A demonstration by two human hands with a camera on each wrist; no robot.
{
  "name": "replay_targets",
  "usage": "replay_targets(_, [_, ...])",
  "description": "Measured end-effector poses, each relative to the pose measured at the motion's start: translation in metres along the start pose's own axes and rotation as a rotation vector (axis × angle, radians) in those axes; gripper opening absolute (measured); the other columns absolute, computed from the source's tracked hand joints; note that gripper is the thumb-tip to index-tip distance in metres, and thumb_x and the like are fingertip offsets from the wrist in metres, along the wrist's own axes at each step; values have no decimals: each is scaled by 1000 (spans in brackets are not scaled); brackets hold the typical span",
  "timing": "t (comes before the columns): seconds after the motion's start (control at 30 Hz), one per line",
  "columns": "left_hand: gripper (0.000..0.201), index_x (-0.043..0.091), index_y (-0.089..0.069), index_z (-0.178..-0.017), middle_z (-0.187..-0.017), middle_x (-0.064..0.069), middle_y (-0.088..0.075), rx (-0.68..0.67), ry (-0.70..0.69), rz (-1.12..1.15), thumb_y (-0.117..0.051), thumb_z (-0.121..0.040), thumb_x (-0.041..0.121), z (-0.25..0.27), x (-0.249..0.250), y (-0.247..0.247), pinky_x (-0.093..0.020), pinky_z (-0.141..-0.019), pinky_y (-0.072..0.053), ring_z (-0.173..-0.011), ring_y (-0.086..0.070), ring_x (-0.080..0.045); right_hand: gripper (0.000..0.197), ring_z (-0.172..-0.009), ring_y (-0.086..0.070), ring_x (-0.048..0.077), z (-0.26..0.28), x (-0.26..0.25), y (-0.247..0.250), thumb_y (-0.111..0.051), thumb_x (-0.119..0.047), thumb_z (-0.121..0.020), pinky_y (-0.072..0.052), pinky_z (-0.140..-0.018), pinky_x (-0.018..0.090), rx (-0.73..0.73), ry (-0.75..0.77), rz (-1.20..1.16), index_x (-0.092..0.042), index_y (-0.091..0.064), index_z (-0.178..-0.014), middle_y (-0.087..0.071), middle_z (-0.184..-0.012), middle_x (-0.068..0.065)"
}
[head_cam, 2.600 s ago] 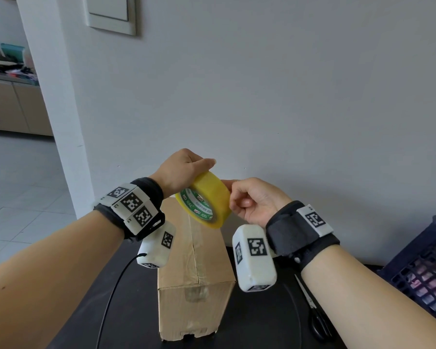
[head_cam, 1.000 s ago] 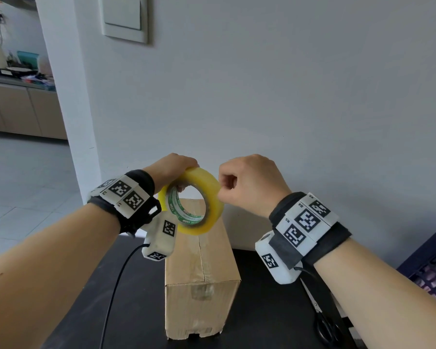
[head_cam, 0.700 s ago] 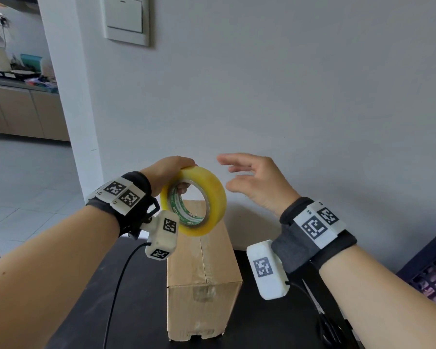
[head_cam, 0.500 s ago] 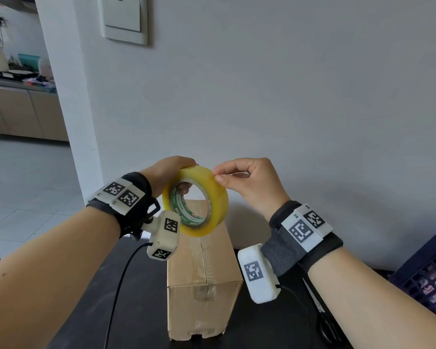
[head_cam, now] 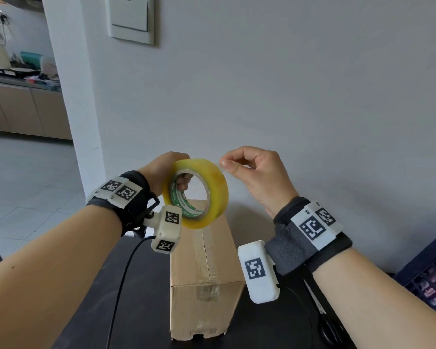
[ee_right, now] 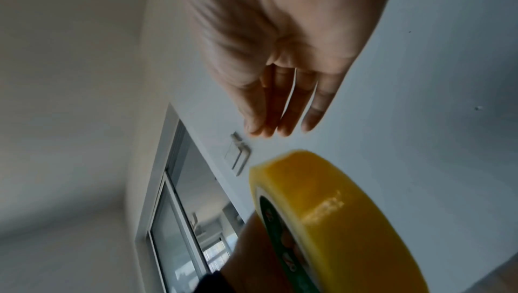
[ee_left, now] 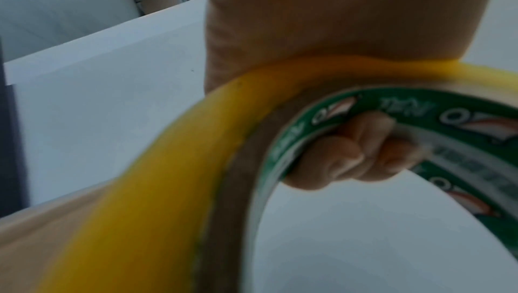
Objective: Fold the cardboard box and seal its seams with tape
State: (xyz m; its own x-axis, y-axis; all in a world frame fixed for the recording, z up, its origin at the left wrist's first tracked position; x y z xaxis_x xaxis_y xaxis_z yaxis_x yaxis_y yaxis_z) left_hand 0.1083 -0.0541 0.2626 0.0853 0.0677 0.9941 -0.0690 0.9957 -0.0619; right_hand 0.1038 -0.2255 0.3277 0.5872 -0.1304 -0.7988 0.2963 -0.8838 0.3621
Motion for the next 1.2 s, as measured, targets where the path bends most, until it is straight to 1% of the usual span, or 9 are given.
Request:
replay_targets(0.1, [56,12,-44,-37,-39,-3,-37,-4,7,74,-29,-92,12,-2,0,2,-24,-46,-29,-36,-35,-17,17,-80,-65,0,0,-5,6,-71,-9,-82,-53,-82,23,27,-26,-95,-13,-69,-99,-70,-94,-2])
replay_targets(0.2, [49,10,-43,-45,-40,-4,-38,12,5,160,-30,-93,13,-4,-2,0,-25,-47,-28,-36,-34,-17,85,-104,-63,5,-1,4,10,-80,-23,-71,-50,-97,35,18,-164,-159,-26,-34,-143,-59,-128,3])
replay_targets(0.3, [37,10,-39,-57,-41,-4,-40,60,-13,236,-29,-93,11,-4,-3,2,-22,-43,-32,-36,-34,-16,120,-124,-52,13,3,24,8,-87,-41,-53,-38,-109,42,-126,-338,-44,-32,-16,-149,-54,-136,6])
replay_targets(0.4, [35,10,-39,-59,-41,-3,-41,69,-31,277,-29,-93,10,-4,1,-2,-18,-40,-35,-38,-36,-17,87,-112,-61,15,18,44,-13,-86,-32,-63,-40,-108,43,-343,-438,42,-18,-45,-138,-67,-119,4])
replay_targets(0.53, [33,4,-52,-70,-55,-8,-53,98,-30,188,-35,-97,13,-1,5,-10,-23,-48,-49,-48,-52,-20,34,-100,-66,23,17,54,-8,-79,-27,-71,-49,-97,44,-153,-387,58,-9,-69,-99,-72,-102,10])
replay_targets(0.63, [32,11,-61,-88,-79,-5,-64,208,-63,-81,-42,-98,35,-1,7,-5,-31,-69,-51,-72,-61,-19,28,-83,-66,28,9,51,10,-78,-25,-72,-55,-84,41,-25,-330,30,-6,-67,-90,-69,-87,14])
replay_targets(0.8, [44,15,-64,-92,-86,-2,-62,203,-205,-287,-46,-91,56,5,37,-19,-27,-67,-42,-79,-57,-16,19,-68,-59,18,-1,41,26,-78,-19,-70,-46,-63,29,-28,-218,232,-11,-66,-81,-63,-73,2])
replay_targets(1.0, [22,17,-64,-81,-74,3,-63,297,-267,-524,-71,-80,38,6,48,-33,-17,-57,-45,-66,-57,-7,19,-63,-56,14,-2,44,33,-78,-21,-69,-42,-57,24,-64,-188,283,-22,-58,-67,-58,-64,-7])
replay_targets(1.2, [33,8,-69,-79,-68,-2,-65,388,-299,-449,-55,-93,35,17,50,-36,-15,-56,-52,-51,-58,-3,21,-63,-54,15,-1,42,40,-78,-21,-68,-41,-56,26,-99,-157,318,-8,-64,-77,-58,-65,-2])
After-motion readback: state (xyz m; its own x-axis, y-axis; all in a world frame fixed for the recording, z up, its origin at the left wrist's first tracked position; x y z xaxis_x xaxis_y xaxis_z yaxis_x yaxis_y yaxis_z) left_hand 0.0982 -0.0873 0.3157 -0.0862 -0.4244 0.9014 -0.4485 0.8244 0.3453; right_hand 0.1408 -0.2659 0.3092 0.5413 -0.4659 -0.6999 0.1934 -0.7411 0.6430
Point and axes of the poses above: each hand's wrist, its own z-axis away from the middle knuckle, its own y-axis out of the back of the hand, x = y × z, the point moved 7 cm from there along -z, towards the middle knuckle
